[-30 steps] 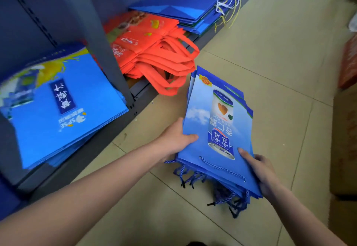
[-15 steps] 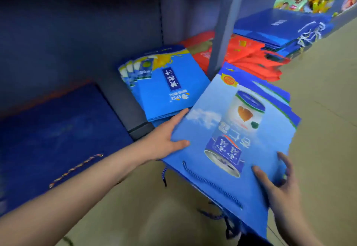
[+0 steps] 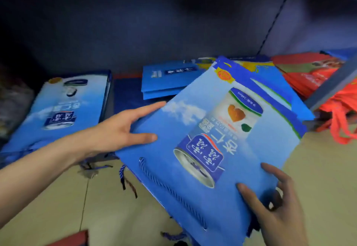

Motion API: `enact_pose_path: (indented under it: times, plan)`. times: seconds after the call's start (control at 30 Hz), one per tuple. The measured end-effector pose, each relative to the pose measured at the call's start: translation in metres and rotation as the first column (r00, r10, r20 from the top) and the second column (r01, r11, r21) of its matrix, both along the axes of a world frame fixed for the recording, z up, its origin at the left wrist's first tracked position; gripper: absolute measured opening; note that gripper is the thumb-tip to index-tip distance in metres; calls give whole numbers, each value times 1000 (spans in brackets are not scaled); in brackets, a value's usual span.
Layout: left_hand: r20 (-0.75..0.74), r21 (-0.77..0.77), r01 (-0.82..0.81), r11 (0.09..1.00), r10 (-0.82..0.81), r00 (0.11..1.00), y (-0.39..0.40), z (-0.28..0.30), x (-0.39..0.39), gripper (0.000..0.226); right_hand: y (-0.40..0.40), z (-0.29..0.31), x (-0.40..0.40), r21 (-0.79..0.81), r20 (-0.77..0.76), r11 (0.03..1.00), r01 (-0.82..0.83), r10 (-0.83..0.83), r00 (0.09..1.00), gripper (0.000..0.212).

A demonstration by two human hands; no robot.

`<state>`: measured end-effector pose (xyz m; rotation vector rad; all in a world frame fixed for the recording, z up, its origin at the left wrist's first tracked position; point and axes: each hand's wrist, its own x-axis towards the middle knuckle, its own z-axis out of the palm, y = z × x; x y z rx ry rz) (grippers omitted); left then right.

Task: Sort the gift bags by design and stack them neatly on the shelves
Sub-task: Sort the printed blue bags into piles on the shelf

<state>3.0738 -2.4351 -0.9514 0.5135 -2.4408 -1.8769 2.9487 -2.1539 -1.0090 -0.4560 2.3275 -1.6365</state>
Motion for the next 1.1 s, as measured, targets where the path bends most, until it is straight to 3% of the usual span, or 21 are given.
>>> enact_pose_path:
  times: [0.07,0.13,0.27,0.43,0.53,0.6,0.77,0.87,1.0,1.1]
  plan:
    - [12,60,-133,989,132,991,-10,-6,25,73,-24,18,1,-32,-40,994,-107,106,994,72]
    - [-20,96,-269,958,272,962,-16,-16,46,62,-48,34,0,-32,-102,984,-177,173,980,76]
    - [-31,207,-468,859,484,875,-24,-23,80,54,-88,56,5,38,-196,947,-319,320,927,57]
    - [-18,279,-475,835,499,866,-46,-23,141,63,-107,75,49,90,-75,823,-561,567,820,76]
    - [4,276,-482,832,500,866,-53,-23,184,77,-127,78,75,61,-6,758,-650,651,759,53]
    - [33,266,-559,785,572,819,-57,-25,210,81,-146,70,86,45,71,701,-711,708,703,50]
    - [138,125,-695,708,681,719,-65,-27,253,107,-196,29,91,92,308,630,-771,719,623,54]
    - [178,68,-687,724,668,722,-55,-30,252,115,-209,7,91,127,452,612,-780,664,595,70]
    - [92,68,-726,684,720,687,-32,-31,242,81,-198,7,84,176,390,615,-769,673,628,79]
    - [20,27,-747,665,746,665,-18,-21,240,84,-178,27,76,162,314,634,-756,693,649,76]
